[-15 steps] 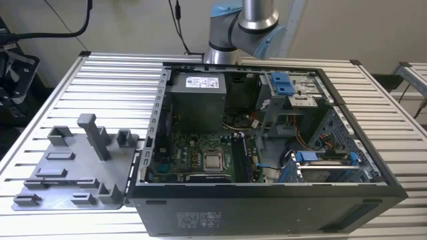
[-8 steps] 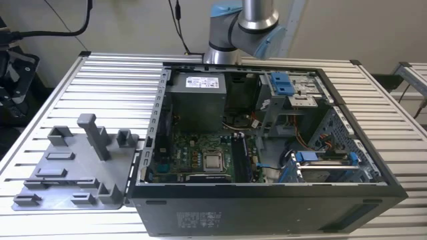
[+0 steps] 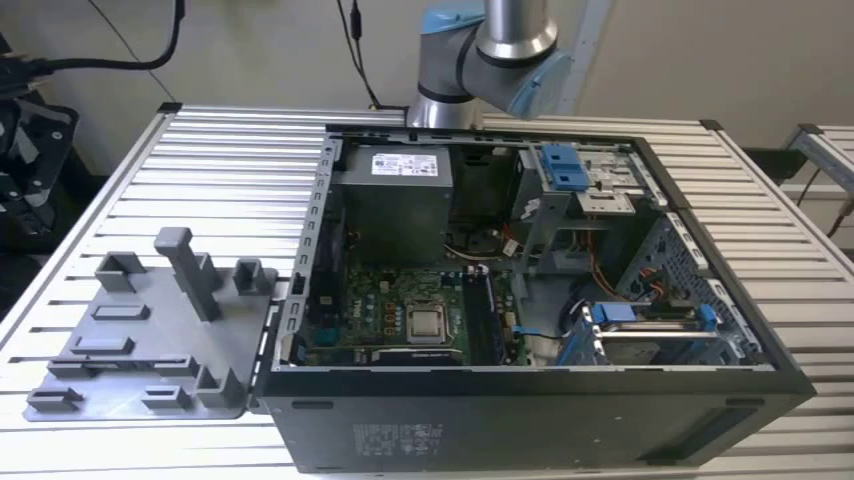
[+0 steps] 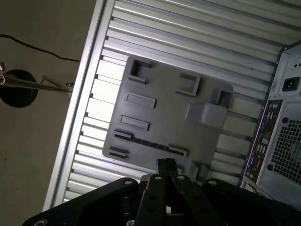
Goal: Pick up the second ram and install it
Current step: 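Pick up the second ram and move it above second insertion slot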
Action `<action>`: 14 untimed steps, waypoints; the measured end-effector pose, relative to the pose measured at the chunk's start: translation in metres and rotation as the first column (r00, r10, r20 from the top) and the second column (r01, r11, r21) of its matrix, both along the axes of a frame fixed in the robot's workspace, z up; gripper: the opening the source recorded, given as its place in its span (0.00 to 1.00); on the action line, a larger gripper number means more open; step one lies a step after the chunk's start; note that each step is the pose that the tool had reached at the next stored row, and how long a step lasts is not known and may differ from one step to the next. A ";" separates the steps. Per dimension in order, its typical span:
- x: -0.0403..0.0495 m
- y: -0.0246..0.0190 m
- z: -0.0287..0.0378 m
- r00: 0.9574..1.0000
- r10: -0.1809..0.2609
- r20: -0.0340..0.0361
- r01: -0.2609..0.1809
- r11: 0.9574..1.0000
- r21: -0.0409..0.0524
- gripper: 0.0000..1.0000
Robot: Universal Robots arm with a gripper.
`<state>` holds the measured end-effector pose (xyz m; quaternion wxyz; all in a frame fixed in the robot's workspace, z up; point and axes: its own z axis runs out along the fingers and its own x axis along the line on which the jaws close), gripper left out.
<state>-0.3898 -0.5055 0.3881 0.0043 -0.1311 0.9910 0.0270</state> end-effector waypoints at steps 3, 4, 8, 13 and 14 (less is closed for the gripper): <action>0.0000 0.0000 0.0000 1.000 0.022 0.000 -0.022 1.000 0.000 0.11; 0.0000 0.0000 0.0000 1.000 0.029 0.000 -0.029 1.000 0.000 0.11; 0.0000 0.0000 0.0000 0.998 0.063 0.000 -0.063 0.998 0.000 0.11; -0.0001 0.0000 0.0000 0.993 0.118 0.000 -0.118 0.993 0.000 0.11; -0.0002 0.0000 0.0000 0.991 0.131 0.000 -0.131 0.991 0.000 0.11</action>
